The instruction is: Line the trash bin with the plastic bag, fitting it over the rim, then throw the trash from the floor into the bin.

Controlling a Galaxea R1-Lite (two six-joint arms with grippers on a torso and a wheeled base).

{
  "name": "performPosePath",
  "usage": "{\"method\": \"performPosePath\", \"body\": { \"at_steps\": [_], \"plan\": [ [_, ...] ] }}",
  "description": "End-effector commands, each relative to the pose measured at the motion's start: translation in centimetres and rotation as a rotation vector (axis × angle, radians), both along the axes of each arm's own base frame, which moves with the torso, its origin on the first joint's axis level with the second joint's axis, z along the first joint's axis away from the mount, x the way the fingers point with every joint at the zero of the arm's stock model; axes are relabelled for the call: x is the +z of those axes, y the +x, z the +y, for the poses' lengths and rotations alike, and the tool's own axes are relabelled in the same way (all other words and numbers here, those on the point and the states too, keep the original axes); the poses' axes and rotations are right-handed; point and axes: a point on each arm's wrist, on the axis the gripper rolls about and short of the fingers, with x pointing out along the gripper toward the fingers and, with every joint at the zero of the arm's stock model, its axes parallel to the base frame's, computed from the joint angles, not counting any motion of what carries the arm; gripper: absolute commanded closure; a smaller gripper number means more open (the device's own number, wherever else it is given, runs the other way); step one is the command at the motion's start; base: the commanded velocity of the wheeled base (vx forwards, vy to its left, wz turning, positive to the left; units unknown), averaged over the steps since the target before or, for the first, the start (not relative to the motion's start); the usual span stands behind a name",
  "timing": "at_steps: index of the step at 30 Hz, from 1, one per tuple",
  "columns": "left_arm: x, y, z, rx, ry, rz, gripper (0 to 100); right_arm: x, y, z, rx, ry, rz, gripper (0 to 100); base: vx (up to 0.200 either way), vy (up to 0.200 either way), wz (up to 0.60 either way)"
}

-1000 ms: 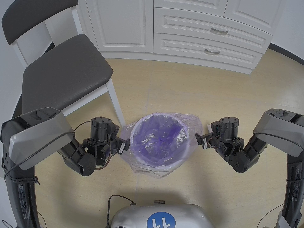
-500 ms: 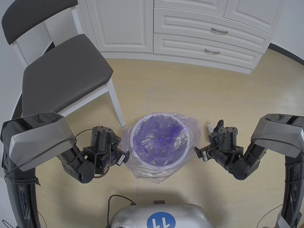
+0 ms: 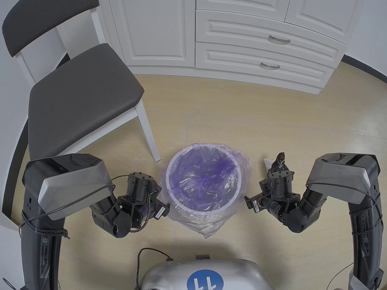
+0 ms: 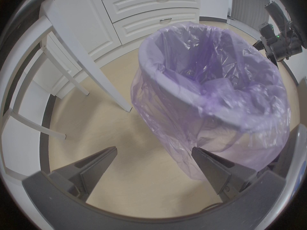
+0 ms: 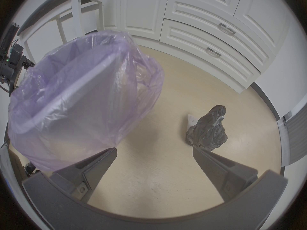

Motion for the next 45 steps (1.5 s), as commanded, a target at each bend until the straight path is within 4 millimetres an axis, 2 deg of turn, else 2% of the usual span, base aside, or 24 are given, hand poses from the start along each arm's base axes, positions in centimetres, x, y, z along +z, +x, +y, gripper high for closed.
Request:
{"method": "performPosePath", "body": {
  "at_steps": [1, 6, 10, 15, 19, 22, 24, 28, 30, 34, 38, 45],
  "plan": [
    [-2.0, 1.1, -0.1, 0.022, 0.008, 0.011, 0, -1.8, 1.0, -0.5, -0.027, -0.009, 0.017, 0, 0.0, 0.0, 0.0],
    [-2.3, 1.9, 0.1, 0.035, 0.006, 0.002, 0, -2.7, 2.0, -1.3, -0.058, -0.011, 0.013, 0, 0.0, 0.0, 0.0],
    [-3.4, 2.6, 0.3, 0.075, 0.026, -0.013, 0, -3.6, 3.1, -1.7, -0.077, -0.011, 0.006, 0, 0.0, 0.0, 0.0],
    [-4.3, 3.4, 0.2, 0.093, 0.024, -0.042, 0, -3.6, 3.3, -1.6, -0.08, -0.012, 0.004, 0, 0.0, 0.0, 0.0],
    [-4.1, 3.4, 0.3, 0.095, 0.018, -0.046, 0, -3.5, 3.2, -1.7, -0.08, -0.011, 0.001, 0, 0.0, 0.0, 0.0],
    [-3.8, 3.3, 0.3, 0.096, 0.015, -0.049, 0, -3.0, 2.9, -1.7, -0.079, -0.008, -0.002, 0, 0.0, 0.0, 0.0],
    [-2.6, 2.8, 0.5, 0.087, 0.005, -0.056, 0, -0.6, 1.9, -1.5, -0.065, 0.002, -0.027, 0, 0.0, 0.0, 0.0],
    [-0.7, 1.8, 0.7, 0.045, -0.02, -0.054, 0, 2.2, 0.0, -1.2, -0.042, 0.016, -0.063, 0, 0.0, 0.0, 0.0],
    [-0.5, 1.5, 0.7, 0.03, -0.026, -0.048, 0, 2.6, -0.3, -1.2, -0.039, 0.018, -0.07, 0, 0.0, 0.0, 0.0],
    [-0.3, 0.9, 0.6, -0.012, -0.044, -0.047, 0, 4.9, -2.3, -0.4, 0.0, 0.044, -0.131, 0, 0.0, 0.0, 0.0],
    [-0.6, 1.0, 0.6, -0.014, -0.049, -0.063, 0, 5.1, -2.3, 0.4, 0.019, 0.067, -0.181, 0, 0.0, 0.0, 0.0],
    [-0.8, 0.9, 0.6, -0.015, -0.047, -0.063, 0, 3.0, -0.2, 1.4, 0.024, 0.099, -0.223, 0, 0.0, 0.0, 0.0]
  ]
}}
